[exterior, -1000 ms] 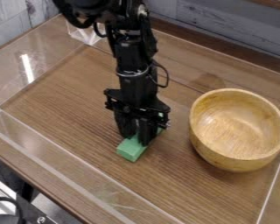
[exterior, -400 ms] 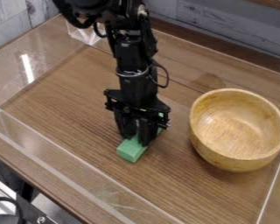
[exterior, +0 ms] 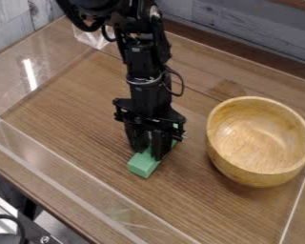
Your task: Put the green block in the brown bowl
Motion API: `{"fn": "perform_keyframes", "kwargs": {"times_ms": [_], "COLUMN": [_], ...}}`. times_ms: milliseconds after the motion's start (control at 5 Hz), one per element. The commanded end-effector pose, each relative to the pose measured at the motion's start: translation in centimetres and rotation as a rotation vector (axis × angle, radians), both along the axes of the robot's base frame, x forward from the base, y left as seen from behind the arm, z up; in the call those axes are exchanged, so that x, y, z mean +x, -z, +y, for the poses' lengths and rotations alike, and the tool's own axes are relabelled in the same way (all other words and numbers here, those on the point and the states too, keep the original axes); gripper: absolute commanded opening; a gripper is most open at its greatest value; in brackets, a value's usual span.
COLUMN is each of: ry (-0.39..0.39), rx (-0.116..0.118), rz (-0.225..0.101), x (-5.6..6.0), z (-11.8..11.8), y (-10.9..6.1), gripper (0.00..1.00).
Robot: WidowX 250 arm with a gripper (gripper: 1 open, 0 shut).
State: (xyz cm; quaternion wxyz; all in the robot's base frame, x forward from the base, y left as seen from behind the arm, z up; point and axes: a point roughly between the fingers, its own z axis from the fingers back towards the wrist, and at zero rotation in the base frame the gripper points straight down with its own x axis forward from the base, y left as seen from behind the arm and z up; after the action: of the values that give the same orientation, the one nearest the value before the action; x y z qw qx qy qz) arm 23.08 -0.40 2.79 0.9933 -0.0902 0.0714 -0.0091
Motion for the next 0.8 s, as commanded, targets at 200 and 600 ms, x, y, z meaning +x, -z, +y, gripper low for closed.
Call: {"fn": "perform_keyframes", "kwargs": {"times_ms": [200, 600], "ry": [0.01, 0.009], "rx": [-0.001, -0.004], "rz": [-0.035, -0.032], "x": [0.27, 0.13], "z": [-0.56, -0.78], "y": [-1.09, -1.28], "gripper": [0.0, 0.0]}}
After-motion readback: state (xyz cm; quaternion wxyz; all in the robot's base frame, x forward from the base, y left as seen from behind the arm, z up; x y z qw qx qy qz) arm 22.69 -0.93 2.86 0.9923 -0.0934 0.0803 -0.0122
